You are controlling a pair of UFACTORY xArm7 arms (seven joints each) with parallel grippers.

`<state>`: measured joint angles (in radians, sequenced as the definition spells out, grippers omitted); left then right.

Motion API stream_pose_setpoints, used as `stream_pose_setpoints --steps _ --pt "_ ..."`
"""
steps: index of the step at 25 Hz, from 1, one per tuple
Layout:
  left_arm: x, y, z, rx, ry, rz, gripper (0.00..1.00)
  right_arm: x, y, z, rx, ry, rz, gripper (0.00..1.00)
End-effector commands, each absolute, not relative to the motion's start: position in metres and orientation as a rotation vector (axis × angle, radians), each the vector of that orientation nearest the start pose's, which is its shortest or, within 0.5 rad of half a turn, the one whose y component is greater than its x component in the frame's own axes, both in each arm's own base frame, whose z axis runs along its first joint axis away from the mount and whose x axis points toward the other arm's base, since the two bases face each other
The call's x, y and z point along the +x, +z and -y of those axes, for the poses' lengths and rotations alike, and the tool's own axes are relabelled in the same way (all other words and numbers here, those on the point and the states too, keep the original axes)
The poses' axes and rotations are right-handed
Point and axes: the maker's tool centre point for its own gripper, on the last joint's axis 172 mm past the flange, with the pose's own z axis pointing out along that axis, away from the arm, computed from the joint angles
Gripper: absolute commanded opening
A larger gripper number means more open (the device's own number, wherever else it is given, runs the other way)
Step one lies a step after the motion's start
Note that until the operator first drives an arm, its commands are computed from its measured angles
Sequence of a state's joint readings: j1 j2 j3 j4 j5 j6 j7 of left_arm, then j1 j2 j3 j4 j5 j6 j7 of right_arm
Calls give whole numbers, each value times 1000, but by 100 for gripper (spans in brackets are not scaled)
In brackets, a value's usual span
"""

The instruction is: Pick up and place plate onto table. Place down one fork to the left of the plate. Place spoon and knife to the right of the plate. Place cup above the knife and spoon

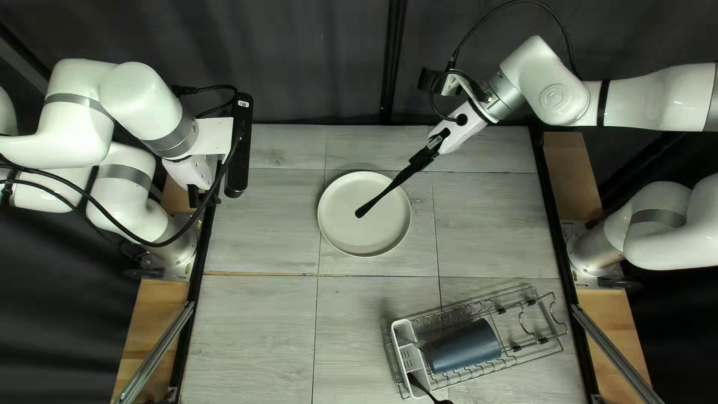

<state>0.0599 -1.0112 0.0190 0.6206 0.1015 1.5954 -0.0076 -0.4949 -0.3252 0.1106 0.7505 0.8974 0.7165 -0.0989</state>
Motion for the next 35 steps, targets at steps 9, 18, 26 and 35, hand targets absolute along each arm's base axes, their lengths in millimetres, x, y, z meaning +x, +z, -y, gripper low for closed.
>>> stream_pose_setpoints --steps 9,18,26,35 --pt "200 300 -42 -3052 -51 126 100 481 277 96 -2271 -641 -1063 0" --pt "256 288 -38 -2987 -221 261 100 481 277 96 -2271 -641 -1063 0" --pt "304 272 -45 -2883 -361 390 100 481 277 96 -2271 -641 -1063 0" --pt "339 244 -47 -2814 -525 619 100 481 277 96 -2271 -641 -1063 0"
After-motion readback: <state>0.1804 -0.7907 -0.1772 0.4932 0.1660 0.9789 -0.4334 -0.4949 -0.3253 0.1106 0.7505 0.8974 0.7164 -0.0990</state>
